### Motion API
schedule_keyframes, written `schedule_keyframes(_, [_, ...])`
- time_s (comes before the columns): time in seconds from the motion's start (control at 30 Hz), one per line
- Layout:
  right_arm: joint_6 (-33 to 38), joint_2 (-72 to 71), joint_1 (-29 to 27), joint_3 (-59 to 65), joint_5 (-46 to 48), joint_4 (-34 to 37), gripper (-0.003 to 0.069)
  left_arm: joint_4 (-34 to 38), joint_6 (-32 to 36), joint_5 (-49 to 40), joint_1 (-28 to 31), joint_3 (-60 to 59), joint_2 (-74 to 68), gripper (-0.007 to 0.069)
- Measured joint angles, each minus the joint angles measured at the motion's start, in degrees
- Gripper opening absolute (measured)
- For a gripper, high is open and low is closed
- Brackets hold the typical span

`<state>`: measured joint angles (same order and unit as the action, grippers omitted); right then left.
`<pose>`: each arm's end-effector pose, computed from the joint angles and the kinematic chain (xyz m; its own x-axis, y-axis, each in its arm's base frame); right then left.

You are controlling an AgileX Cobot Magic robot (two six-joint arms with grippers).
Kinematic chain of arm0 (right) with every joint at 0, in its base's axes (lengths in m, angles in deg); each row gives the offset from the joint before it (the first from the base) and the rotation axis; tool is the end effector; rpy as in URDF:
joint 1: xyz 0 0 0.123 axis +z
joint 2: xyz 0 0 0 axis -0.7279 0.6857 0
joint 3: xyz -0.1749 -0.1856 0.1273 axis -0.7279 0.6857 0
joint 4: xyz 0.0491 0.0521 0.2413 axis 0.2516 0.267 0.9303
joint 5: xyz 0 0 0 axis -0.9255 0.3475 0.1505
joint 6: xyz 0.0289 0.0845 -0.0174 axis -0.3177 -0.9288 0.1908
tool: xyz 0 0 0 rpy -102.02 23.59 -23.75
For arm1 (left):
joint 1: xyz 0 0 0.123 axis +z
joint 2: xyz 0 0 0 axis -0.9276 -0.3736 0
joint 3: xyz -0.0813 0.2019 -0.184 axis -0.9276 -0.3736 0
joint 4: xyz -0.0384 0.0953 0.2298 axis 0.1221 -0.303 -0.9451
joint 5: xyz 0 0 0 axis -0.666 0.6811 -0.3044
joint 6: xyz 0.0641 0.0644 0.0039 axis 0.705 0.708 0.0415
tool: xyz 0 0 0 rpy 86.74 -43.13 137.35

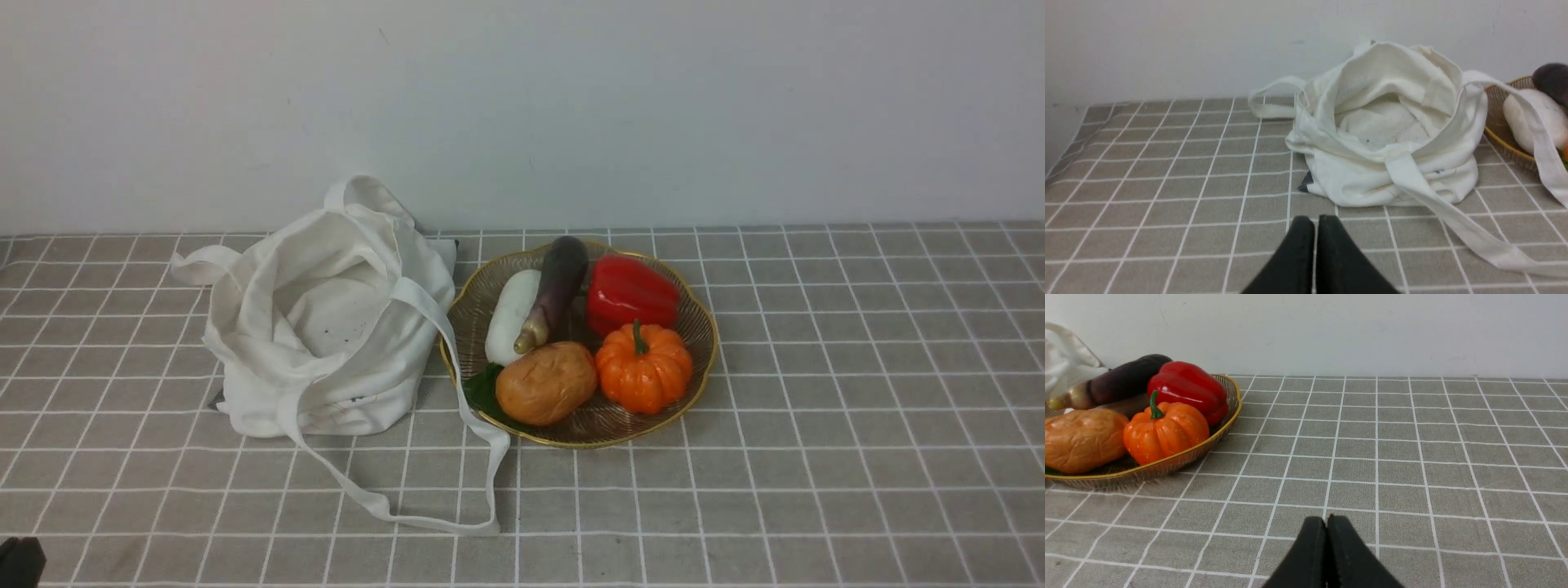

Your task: Take vegetables from bag on grey coffee tablecloth place on plate.

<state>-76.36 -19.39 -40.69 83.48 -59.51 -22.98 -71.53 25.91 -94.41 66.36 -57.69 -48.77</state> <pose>0.0519 0.0062 0.1721 -0.3032 0.0163 -0.9528 -0.0982 0.9940 0.0482 0.0568 -0.0006 0.1807 -0.1983 -0.0016 -0.9801 0.0165 0.9999 -0.0050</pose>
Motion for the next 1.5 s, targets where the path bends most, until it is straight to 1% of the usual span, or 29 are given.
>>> schedule_keyframes(0.13, [0.0, 0.0, 0.0, 0.0, 0.0, 0.0, -0.0015, 0.0, -0.29, -5.49, 0.0, -0.05, 1.38, -0.0005])
schedule_keyframes(0.27, [0.0, 0.0, 0.0, 0.0, 0.0, 0.0, -0.0015, 0.06, -0.35, -6.93, -0.06, -0.1, 1.38, -0.0005])
schedule_keyframes(0.73, [0.0, 0.0, 0.0, 0.0, 0.0, 0.0, -0.0015, 0.25, -0.41, -7.19, -4.99, -0.1, 1.38, -0.0005])
schedule_keyframes(1.5, [0.0, 0.0, 0.0, 0.0, 0.0, 0.0, -0.0015, 0.3, -0.76, -7.27, -5.19, -0.1, 1.38, -0.0005])
